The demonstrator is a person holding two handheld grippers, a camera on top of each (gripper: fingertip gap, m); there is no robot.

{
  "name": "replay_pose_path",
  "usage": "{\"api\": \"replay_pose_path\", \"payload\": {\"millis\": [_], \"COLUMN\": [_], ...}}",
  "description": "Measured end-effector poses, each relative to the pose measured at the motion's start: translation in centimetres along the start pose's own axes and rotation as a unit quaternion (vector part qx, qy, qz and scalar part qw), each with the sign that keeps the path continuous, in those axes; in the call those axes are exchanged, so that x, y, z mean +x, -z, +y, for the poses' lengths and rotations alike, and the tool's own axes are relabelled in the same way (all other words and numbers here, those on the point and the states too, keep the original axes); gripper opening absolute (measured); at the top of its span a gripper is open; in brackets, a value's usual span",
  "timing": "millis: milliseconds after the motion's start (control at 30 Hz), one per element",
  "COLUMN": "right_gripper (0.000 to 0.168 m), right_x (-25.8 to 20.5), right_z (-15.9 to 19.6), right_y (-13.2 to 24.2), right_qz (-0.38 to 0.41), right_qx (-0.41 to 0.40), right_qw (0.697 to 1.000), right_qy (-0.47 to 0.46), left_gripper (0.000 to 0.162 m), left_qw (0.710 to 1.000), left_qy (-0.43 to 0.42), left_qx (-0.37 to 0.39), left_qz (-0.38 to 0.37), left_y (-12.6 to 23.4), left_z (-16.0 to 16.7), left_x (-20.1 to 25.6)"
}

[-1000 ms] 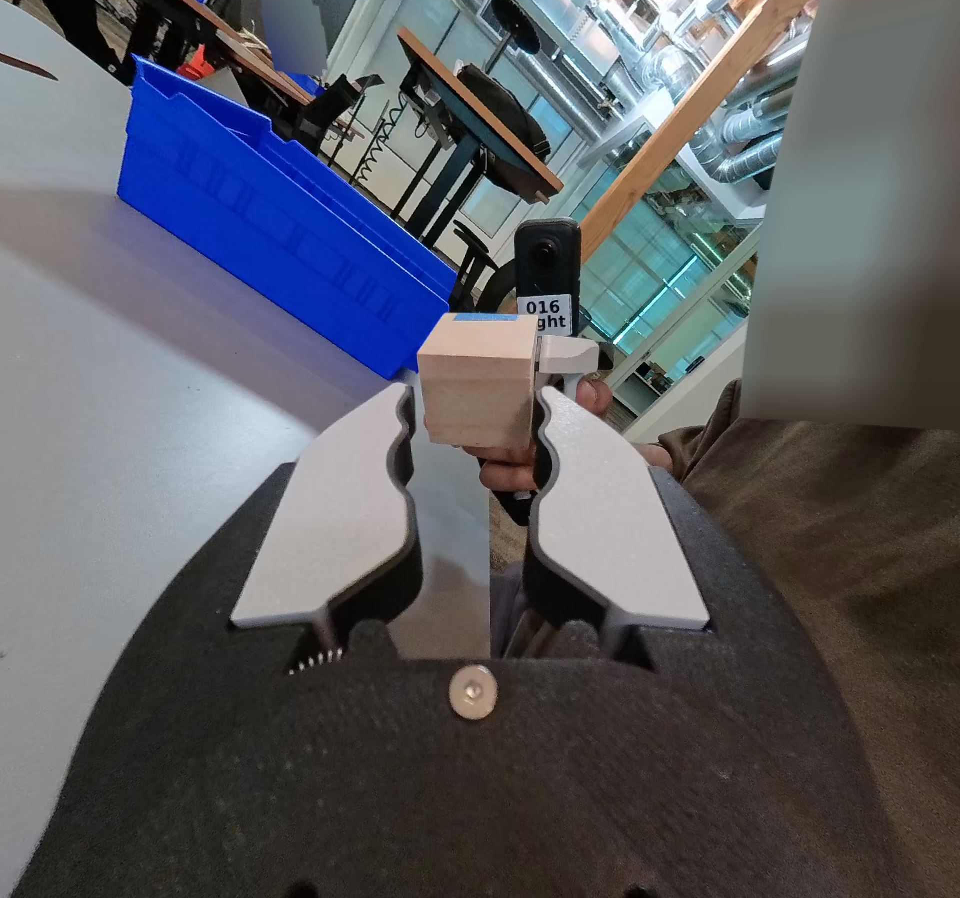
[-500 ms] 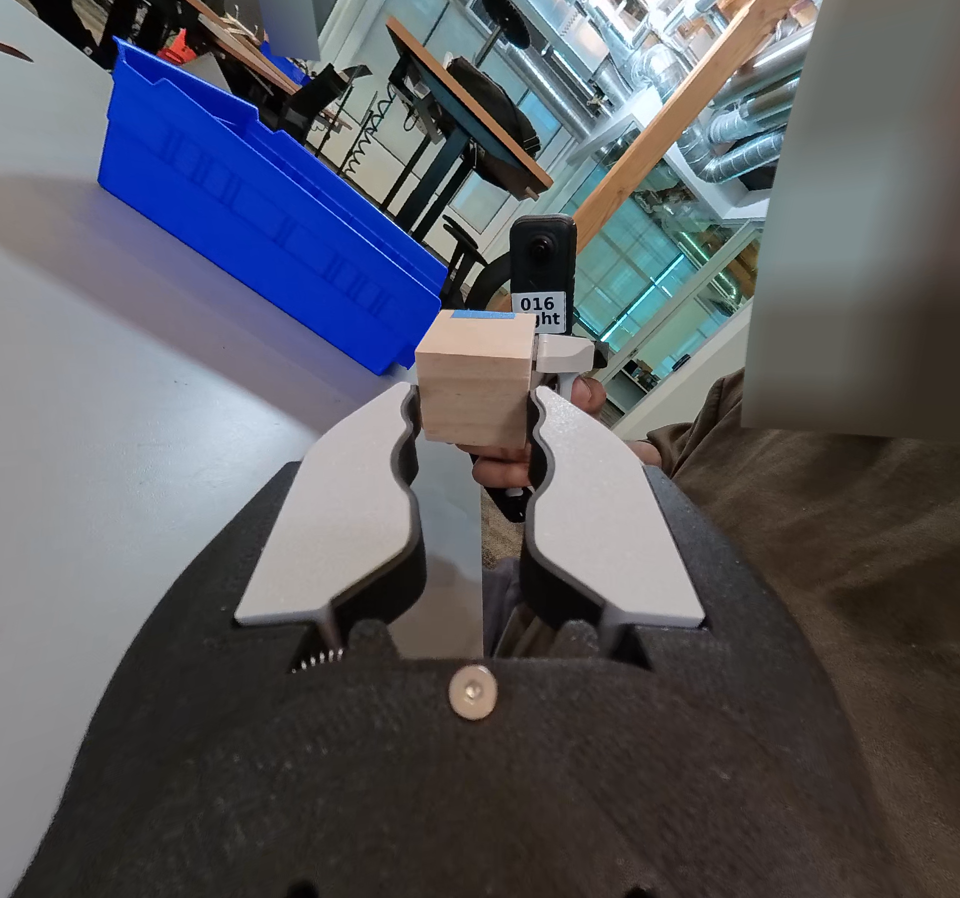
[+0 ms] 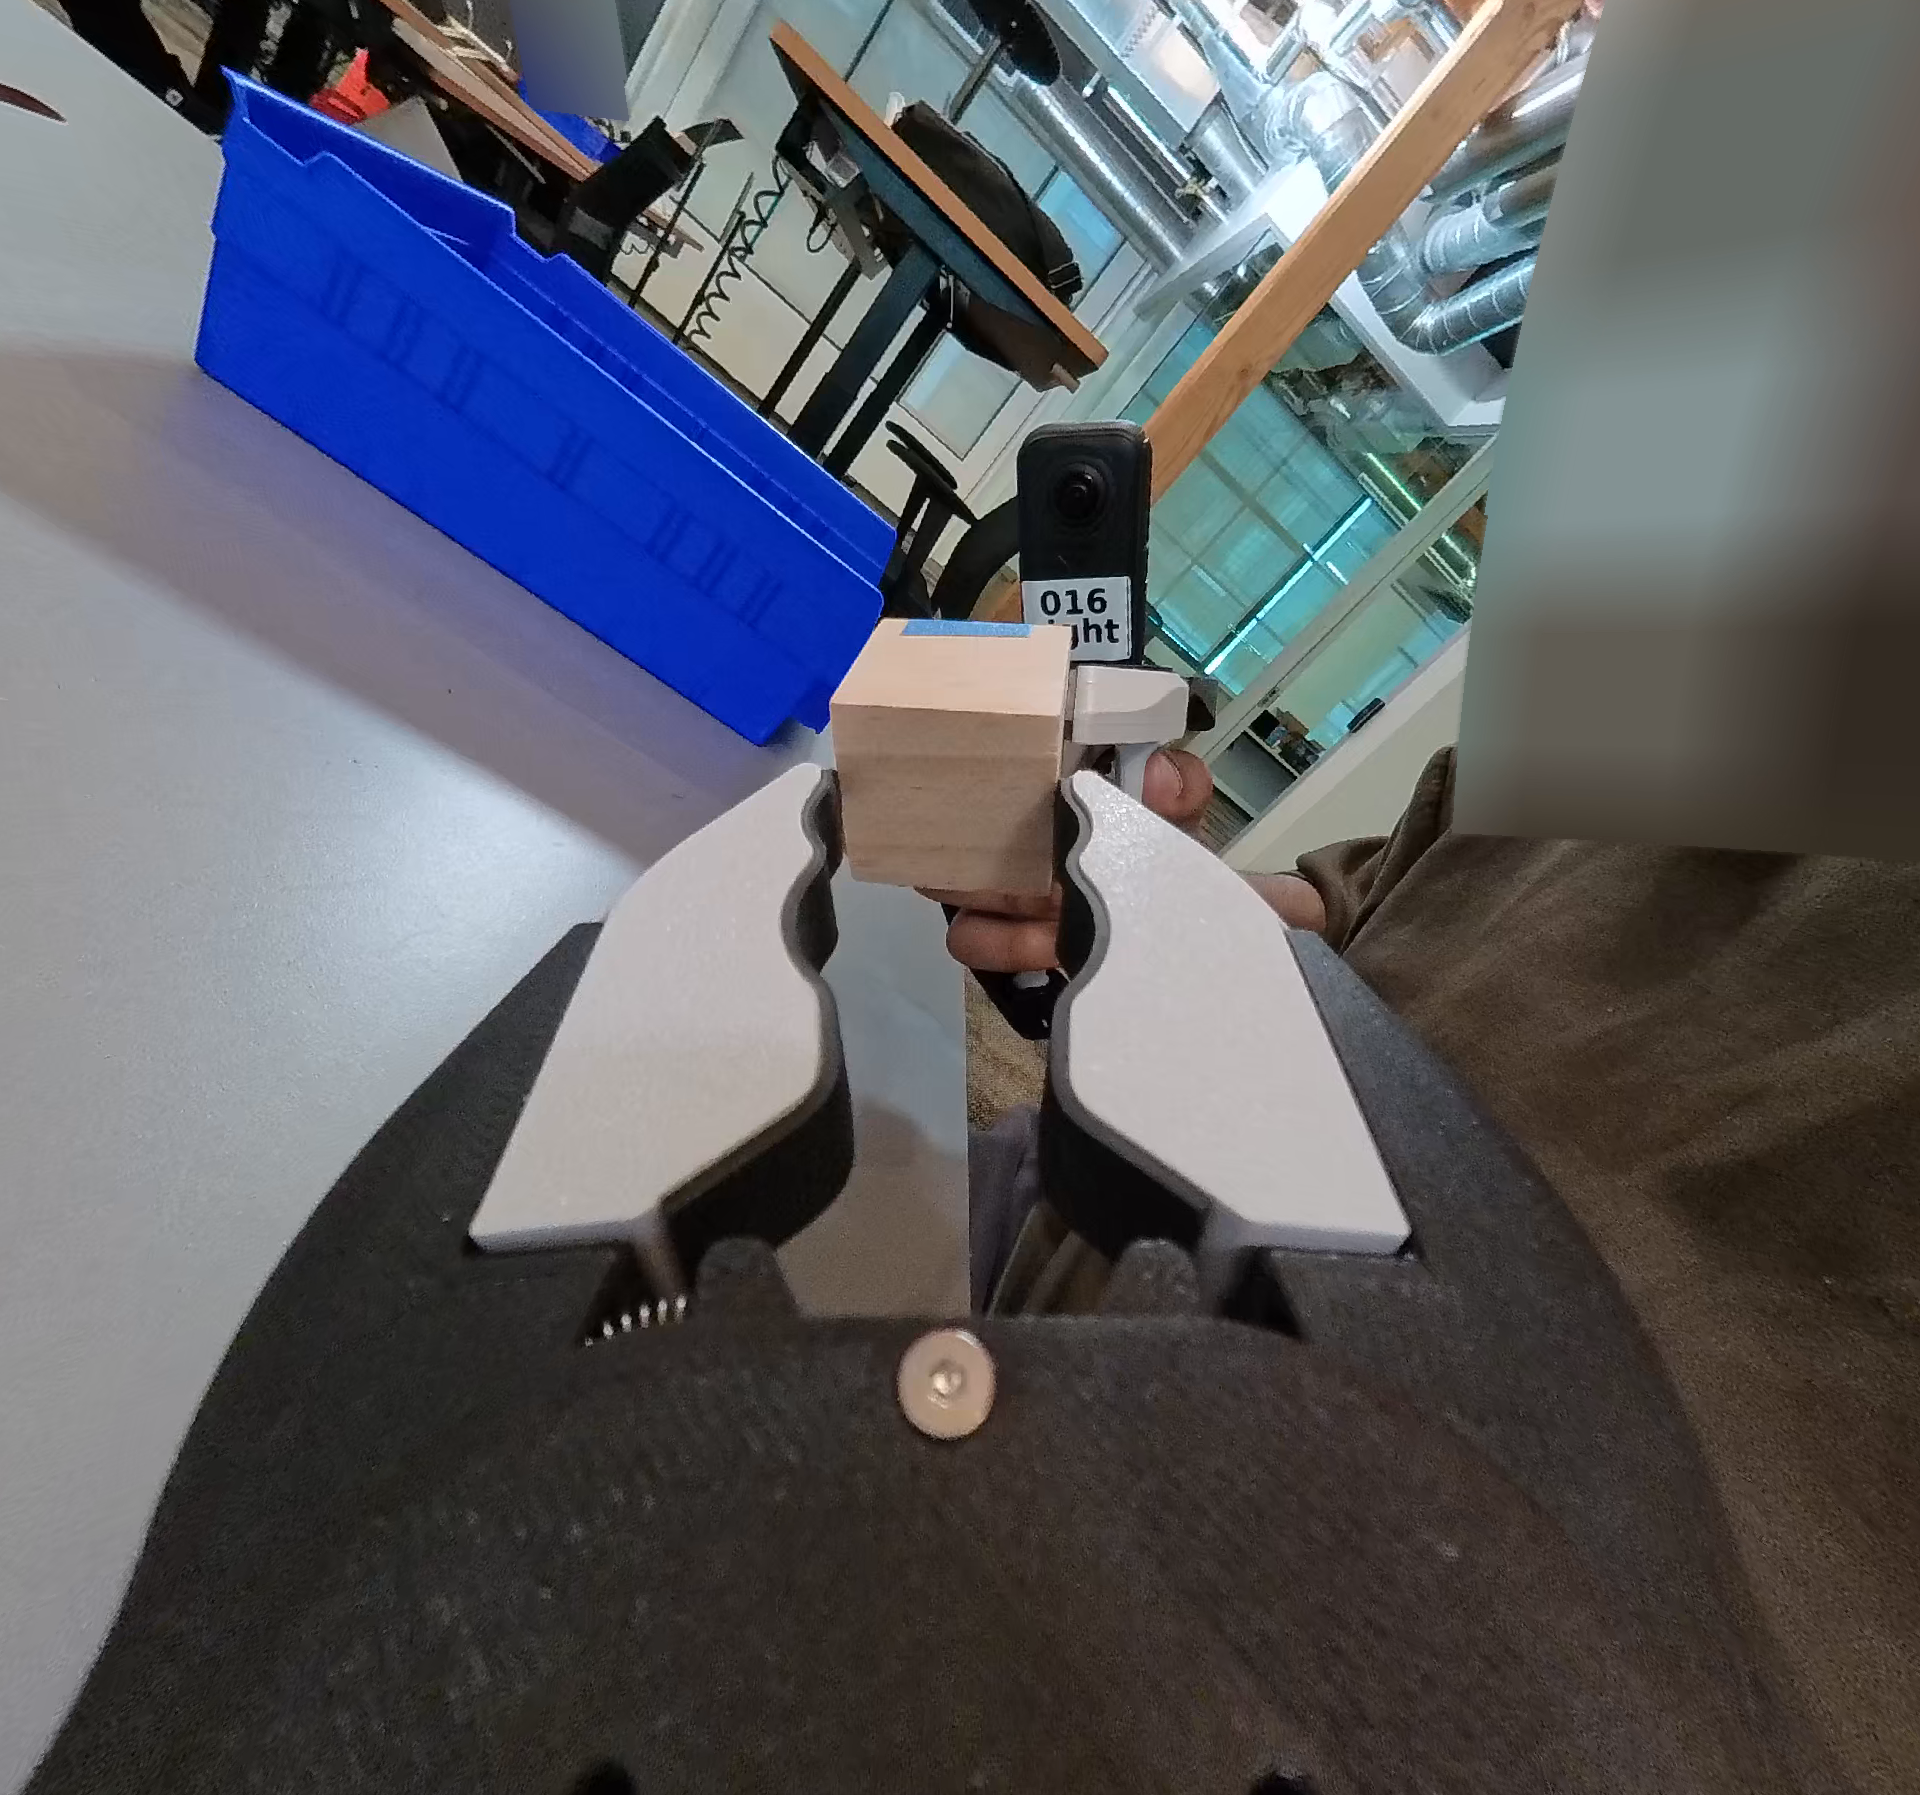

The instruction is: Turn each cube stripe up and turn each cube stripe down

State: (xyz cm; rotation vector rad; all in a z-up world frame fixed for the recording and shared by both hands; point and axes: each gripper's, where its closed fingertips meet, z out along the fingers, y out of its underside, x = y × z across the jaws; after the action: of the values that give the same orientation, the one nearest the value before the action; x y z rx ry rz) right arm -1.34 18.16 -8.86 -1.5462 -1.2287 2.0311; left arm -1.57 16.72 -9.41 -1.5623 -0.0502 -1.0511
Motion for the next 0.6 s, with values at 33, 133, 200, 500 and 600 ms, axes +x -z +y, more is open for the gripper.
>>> {"api": "replay_pose_path", "payload": {"millis": [33, 133, 200, 500, 600], "right_gripper": [0.042, 0.042, 0.042, 0.042, 0.042], "right_x": [-0.01, -0.04, -0.04, -0.14, -0.19], "right_z": [0.0, 0.0, -0.01, -0.25, -0.29], "right_y": [0.0, 0.01, 0.04, 0.24, 0.29], "right_qz": [0.0, -0.001, -0.003, -0.02, -0.019], "right_qx": [0.0, 0.0, 0.0, 0.007, 0.007], "right_qw": [1.0, 1.0, 1.0, 0.999, 1.0], "right_qy": [0.0, 0.002, 0.0, -0.024, -0.019], "left_gripper": [0.039, 0.038, 0.038, 0.038, 0.038], "left_qw": [1.0, 1.0, 1.0, 1.0, 1.0], "left_qy": [0.0, -0.002, -0.004, -0.001, 0.0], "left_qx": [0.0, 0.0, 0.0, 0.006, 0.007], "left_qz": [0.0, 0.0, 0.0, 0.008, 0.01], "left_y": [0.01, 0.0, -0.01, -0.07, -0.06], "left_z": [0.01, 0.0, -0.01, -0.21, -0.24], "left_x": [0.02, 0.05, 0.06, 0.31, 0.37]}}
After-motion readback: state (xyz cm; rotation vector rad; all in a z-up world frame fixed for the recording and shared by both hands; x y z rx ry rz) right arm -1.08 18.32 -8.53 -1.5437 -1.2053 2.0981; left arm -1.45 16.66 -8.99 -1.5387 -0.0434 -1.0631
